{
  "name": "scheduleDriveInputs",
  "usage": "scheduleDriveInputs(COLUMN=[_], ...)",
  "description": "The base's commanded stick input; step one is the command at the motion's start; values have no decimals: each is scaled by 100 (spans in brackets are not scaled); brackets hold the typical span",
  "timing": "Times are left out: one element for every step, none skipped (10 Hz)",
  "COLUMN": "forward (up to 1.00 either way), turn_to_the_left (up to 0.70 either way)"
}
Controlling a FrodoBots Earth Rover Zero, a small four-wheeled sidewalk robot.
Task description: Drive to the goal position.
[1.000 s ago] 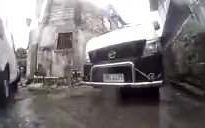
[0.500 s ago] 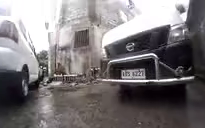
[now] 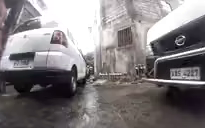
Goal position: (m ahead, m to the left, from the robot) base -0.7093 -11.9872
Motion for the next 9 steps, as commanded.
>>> scheduleDriveInputs(forward=[0,0,0,0,0,0,0,0,0], turn_to_the_left=[0,0,0,-18,-61,-99,-99,-99,-73])
